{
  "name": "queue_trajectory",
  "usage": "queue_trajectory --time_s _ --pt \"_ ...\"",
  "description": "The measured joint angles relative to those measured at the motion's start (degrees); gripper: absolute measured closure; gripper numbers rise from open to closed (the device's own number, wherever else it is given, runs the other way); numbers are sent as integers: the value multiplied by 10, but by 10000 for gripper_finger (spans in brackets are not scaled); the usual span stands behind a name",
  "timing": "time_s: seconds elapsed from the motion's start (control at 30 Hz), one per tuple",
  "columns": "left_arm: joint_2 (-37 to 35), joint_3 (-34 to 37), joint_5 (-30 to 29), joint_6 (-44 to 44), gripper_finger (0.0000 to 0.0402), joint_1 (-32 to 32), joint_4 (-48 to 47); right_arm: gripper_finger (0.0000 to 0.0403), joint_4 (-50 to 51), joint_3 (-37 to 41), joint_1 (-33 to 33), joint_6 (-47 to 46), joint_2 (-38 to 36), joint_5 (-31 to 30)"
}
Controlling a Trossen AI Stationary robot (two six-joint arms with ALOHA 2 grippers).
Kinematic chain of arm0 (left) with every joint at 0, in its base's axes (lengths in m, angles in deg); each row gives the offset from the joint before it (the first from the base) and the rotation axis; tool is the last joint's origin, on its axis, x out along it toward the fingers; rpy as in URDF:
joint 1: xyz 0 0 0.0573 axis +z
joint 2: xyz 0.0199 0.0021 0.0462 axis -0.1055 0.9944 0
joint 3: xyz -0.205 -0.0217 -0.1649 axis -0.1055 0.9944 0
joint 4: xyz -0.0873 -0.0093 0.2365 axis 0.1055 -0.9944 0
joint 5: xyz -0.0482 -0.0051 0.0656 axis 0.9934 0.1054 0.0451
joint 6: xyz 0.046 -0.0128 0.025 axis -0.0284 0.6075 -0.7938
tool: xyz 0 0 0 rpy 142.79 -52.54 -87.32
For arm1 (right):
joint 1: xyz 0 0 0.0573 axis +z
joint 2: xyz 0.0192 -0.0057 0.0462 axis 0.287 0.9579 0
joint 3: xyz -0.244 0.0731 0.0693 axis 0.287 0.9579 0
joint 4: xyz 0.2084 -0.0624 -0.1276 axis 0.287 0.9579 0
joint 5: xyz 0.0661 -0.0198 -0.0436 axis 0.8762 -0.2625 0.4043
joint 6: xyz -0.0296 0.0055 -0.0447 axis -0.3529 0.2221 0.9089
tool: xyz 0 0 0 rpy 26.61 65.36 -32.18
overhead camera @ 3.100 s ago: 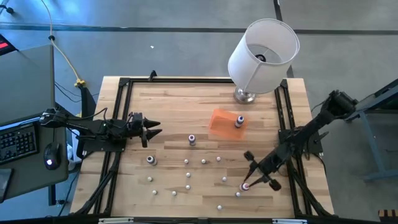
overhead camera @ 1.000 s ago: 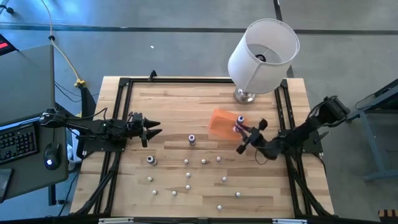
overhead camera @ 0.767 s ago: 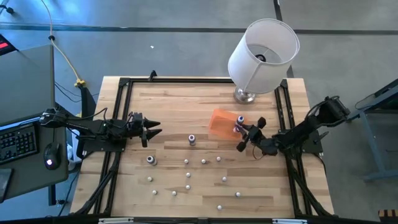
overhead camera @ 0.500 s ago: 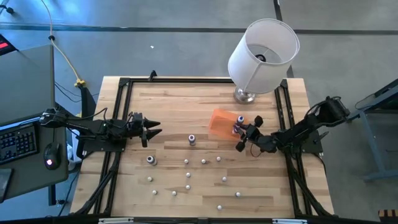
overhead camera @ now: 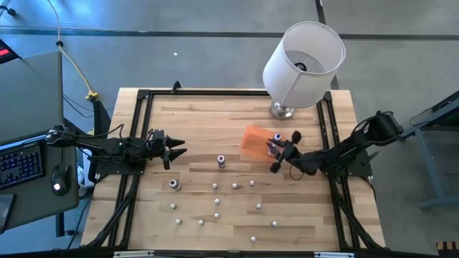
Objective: Pick & Place food coloring
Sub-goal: Put the large purple food coloring bottle into the orange container
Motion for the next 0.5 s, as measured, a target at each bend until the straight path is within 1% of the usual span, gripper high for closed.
queue_trajectory --time_s 0.1,0.2,0.3,0.43,0.5 --pt "0 0 0 0 188 0 0 332 -49 -21 10 91 0 -17" --pt "0 0 0 1 188 0 0 332 -64 -50 24 160 0 -42" --pt "0 0 0 2 188 0 0 331 -46 -80 35 171 0 -35" --pt "0 0 0 1 188 0 -1 331 -5 -113 49 173 0 11" --pt "0 0 -17 1 188 0 0 331 11 -132 55 173 0 28"
